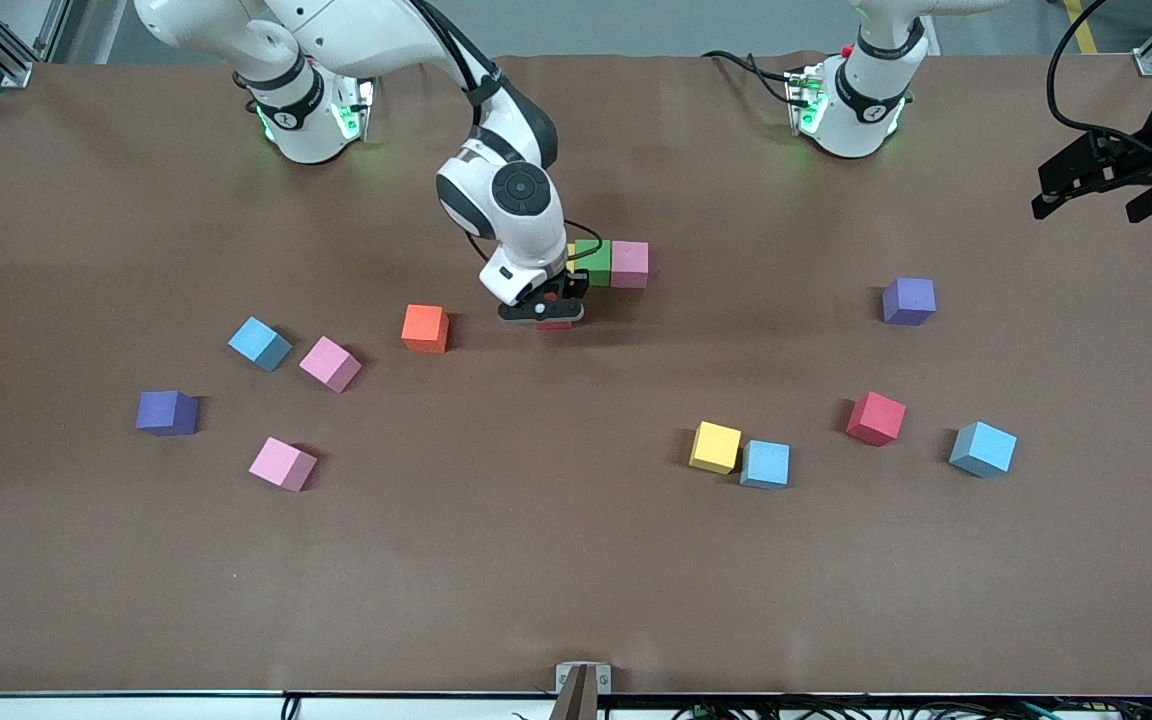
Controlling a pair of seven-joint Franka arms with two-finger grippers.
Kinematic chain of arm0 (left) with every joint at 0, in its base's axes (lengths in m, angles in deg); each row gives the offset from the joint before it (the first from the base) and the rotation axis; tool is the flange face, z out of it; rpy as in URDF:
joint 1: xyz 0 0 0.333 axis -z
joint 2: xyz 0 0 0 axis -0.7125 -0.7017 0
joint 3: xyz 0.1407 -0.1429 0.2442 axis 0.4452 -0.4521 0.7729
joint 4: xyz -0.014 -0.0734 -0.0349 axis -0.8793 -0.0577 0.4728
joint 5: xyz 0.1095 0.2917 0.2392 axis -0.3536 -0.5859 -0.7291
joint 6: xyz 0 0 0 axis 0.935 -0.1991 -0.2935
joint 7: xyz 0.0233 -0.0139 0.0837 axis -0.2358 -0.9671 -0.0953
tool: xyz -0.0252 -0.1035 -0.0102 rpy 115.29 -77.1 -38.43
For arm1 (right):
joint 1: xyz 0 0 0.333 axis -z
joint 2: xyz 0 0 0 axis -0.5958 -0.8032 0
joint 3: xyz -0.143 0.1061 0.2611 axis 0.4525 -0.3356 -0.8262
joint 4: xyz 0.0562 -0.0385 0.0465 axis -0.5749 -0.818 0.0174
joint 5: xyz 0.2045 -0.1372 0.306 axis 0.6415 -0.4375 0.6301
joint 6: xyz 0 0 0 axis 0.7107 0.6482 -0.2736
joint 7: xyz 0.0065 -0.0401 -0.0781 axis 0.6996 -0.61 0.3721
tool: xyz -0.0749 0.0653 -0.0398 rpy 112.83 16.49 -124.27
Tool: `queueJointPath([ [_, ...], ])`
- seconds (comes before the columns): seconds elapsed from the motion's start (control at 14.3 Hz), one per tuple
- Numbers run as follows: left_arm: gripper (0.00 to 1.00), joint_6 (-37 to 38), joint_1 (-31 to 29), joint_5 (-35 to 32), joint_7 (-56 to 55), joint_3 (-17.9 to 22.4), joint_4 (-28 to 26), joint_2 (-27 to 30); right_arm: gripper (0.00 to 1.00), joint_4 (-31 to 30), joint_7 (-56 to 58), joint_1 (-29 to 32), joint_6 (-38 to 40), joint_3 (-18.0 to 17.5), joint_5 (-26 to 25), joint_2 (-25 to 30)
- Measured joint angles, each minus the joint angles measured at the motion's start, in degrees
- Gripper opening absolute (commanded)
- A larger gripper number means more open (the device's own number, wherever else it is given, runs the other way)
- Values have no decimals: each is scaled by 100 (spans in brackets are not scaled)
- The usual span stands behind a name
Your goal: Arrange 11 blocks into digit 3
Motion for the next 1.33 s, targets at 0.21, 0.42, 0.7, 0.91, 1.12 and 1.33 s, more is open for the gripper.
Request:
queueJointPath([
  [0.21, 100, 0, 0, 0, 0, 0, 0, 0, 41, 7, 0, -1, -9, -2, 0, -2],
  [0.42, 100, 0, 0, 0, 0, 0, 0, -1, 41, 13, 0, -4, -13, -3, 0, -3],
  [0.7, 100, 0, 0, 0, 0, 0, 0, -1, 100, 13, -2, -7, -10, -6, 3, -5],
  [0.91, 100, 0, 0, 0, 0, 0, 0, -1, 100, 65, -67, -7, -9, -6, 8, -6],
  [1.12, 100, 0, -1, 0, 0, 1, 0, -2, 100, 213, -231, -4, 152, 2, 8, -4],
  [1.33, 100, -18, -2, 0, 0, 2, 0, -2, 100, 662, -268, 70, 977, 66, 8, 54],
])
